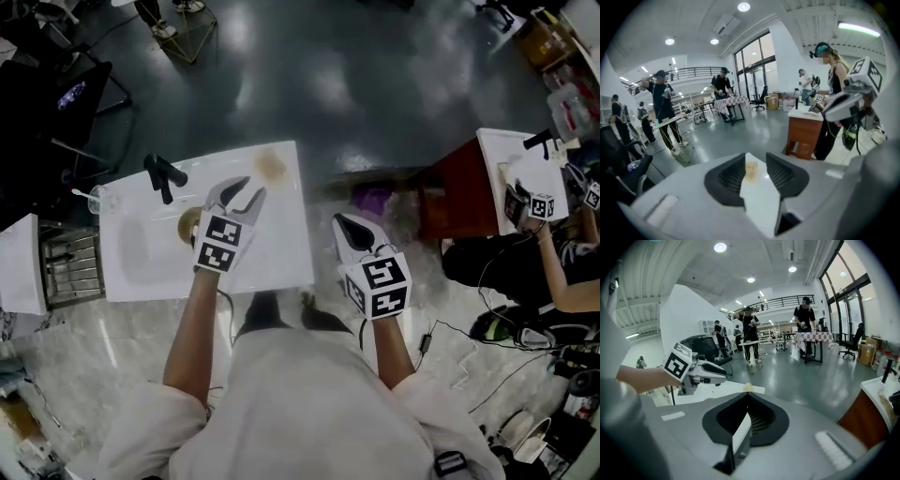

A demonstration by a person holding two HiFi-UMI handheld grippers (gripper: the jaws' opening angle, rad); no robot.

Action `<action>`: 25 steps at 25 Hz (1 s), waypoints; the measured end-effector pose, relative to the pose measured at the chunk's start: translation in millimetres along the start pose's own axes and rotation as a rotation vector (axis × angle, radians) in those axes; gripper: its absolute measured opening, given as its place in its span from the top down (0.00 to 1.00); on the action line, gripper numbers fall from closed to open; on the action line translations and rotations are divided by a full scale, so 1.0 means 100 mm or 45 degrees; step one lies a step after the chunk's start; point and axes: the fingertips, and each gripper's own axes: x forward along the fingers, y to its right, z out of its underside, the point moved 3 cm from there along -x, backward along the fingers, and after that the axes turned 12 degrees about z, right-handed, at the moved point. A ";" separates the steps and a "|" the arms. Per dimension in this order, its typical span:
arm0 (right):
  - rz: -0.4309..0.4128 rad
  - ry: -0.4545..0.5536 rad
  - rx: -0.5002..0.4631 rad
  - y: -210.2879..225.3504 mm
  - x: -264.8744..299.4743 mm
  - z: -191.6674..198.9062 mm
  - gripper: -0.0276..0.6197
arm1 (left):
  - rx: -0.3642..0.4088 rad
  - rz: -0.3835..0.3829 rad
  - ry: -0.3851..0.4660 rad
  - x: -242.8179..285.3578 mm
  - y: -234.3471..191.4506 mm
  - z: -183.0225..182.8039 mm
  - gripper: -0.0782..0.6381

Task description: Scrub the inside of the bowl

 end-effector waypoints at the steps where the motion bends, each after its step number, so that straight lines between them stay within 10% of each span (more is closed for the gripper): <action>1: 0.018 -0.010 0.007 0.01 0.06 0.00 0.95 | 0.003 0.027 -0.022 0.12 -0.07 0.05 0.69; 10: 0.128 -0.068 0.095 0.10 0.37 0.13 0.95 | -0.004 0.193 -0.137 0.98 -0.38 0.34 0.60; 25: 0.251 -0.198 0.174 0.20 0.52 0.45 0.95 | 0.139 0.105 -0.334 1.80 -0.57 0.78 0.54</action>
